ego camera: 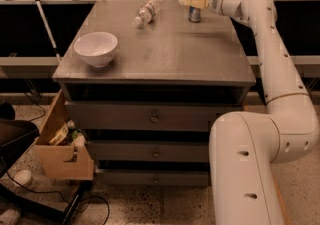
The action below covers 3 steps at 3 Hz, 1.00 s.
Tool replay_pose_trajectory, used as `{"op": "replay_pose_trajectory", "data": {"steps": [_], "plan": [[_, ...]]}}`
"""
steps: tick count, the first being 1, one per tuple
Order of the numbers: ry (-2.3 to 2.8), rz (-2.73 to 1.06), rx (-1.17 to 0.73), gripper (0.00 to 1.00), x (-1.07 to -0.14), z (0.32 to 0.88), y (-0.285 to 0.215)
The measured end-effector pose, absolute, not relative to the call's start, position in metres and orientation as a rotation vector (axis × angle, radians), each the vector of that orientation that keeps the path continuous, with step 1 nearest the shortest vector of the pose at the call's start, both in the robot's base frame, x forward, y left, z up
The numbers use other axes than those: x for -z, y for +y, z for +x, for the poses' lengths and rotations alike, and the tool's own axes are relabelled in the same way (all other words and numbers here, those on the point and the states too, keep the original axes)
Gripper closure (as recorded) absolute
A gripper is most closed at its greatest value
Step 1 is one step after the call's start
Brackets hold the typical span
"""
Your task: Pick redbull can
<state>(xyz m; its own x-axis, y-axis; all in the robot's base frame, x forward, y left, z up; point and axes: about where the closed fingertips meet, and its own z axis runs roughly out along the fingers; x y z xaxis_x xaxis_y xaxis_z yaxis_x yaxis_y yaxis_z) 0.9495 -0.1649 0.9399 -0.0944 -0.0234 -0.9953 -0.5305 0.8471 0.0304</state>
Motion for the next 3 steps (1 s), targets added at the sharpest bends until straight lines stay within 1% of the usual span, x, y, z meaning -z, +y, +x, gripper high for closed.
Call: {"op": "replay_pose_trajectory", "data": {"steps": [1,2,3], "plan": [[1.628,-0.448,-0.488,0.0,-0.928,0.955,-0.146],[1.638,-0.454,-0.487,0.16,-0.917,0.961,-0.137],[1.64,-0.456,-0.49,0.41,-0.915,0.961,-0.134]]}}
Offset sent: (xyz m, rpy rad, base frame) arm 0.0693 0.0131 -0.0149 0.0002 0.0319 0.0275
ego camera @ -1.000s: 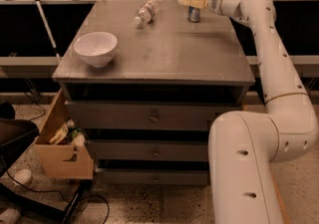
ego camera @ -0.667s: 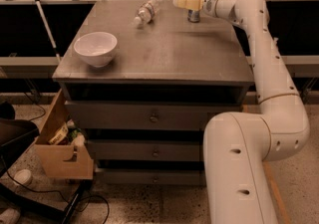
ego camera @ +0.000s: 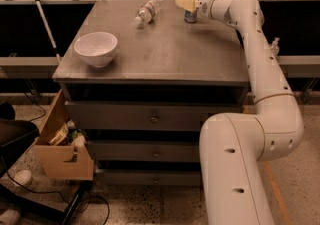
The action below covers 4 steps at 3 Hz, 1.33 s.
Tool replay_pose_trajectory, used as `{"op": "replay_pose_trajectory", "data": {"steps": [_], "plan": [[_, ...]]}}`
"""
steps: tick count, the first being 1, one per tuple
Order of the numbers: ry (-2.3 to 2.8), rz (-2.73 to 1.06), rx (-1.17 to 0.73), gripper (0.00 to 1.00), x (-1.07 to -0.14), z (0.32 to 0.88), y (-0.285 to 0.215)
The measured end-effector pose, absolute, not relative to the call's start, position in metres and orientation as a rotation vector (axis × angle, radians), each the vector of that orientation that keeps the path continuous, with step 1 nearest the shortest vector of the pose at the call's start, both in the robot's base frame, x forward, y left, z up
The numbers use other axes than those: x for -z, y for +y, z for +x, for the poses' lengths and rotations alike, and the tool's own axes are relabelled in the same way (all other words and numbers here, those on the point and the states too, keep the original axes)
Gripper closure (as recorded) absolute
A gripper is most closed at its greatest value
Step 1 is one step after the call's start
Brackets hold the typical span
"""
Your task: Pick redbull can
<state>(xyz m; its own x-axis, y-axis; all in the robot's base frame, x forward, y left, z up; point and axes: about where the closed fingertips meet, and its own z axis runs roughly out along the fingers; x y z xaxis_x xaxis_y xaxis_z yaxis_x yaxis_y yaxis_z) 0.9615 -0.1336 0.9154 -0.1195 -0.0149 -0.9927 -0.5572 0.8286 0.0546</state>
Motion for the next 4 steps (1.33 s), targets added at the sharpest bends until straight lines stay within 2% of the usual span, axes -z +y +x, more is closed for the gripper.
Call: {"op": "replay_pose_trajectory", "data": {"steps": [2,3,4], "plan": [[1.643,-0.461,-0.497,0.87,-0.9116,0.963,-0.1271],[1.645,-0.464,-0.5,1.0,-0.9098,0.9637,-0.1239],[1.645,-0.464,-0.5,1.0,-0.9097,0.9638,-0.1238]]}}
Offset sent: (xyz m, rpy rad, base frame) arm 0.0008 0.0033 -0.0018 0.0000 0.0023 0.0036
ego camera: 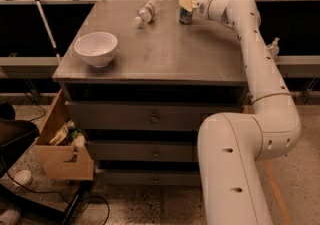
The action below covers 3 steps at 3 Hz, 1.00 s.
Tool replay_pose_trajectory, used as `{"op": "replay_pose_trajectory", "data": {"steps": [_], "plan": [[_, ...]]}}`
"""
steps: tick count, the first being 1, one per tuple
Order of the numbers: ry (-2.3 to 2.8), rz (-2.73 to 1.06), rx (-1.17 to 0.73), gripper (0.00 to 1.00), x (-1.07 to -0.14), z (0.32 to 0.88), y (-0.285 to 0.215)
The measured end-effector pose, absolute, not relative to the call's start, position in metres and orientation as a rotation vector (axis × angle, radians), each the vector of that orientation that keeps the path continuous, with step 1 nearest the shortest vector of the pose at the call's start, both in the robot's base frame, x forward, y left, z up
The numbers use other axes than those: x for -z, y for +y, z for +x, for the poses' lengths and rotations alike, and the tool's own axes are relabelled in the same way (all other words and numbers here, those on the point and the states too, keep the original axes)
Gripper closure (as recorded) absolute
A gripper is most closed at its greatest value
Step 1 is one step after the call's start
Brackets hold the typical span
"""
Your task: Pick redbull can
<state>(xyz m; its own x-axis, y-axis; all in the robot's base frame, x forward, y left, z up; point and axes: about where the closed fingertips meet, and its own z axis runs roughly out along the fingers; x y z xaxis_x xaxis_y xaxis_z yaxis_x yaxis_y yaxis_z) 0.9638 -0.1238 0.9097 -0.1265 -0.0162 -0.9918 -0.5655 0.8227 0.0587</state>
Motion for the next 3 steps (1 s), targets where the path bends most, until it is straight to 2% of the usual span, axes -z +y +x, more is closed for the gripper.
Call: {"op": "replay_pose_trajectory", "data": {"steps": [1,3], "plan": [[1.669,-0.475,-0.488,1.0,-0.914,0.96,-0.124],[1.676,-0.535,-0.387,1.0,-0.994,0.907,-0.185]]}}
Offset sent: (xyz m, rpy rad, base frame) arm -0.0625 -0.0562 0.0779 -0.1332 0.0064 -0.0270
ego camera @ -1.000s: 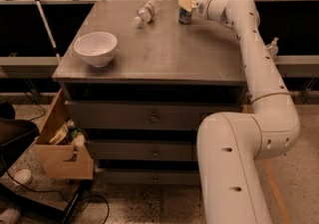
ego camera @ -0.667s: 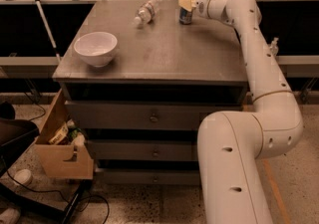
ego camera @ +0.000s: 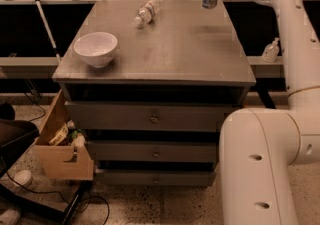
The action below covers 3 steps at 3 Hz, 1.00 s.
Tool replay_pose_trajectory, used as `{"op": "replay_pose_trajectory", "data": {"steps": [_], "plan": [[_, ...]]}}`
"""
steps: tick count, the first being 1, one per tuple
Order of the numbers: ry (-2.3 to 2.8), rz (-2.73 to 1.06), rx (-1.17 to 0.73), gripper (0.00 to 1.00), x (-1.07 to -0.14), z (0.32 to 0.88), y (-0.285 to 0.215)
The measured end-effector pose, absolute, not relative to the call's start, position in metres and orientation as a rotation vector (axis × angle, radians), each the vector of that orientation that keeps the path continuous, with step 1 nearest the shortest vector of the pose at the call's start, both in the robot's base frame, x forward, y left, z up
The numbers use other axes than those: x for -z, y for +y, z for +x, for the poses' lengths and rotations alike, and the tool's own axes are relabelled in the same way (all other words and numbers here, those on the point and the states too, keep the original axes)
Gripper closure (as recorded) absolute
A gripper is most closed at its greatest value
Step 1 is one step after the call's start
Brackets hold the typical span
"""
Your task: Pick redbull can
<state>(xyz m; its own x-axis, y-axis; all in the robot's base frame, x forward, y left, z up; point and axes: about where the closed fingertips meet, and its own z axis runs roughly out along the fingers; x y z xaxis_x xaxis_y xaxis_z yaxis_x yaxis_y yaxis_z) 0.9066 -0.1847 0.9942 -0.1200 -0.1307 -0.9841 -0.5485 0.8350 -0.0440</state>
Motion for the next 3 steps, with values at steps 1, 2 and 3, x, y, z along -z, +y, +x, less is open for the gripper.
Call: {"op": "replay_pose_trajectory", "data": {"steps": [1,2,3], "plan": [[1.657,-0.544,-0.363,1.0,-1.027,0.88,-0.213],[1.622,-0.599,-0.329,1.0,-1.069,0.834,-0.242],[1.62,-0.605,-0.329,1.0,-1.072,0.831,-0.241]]}}
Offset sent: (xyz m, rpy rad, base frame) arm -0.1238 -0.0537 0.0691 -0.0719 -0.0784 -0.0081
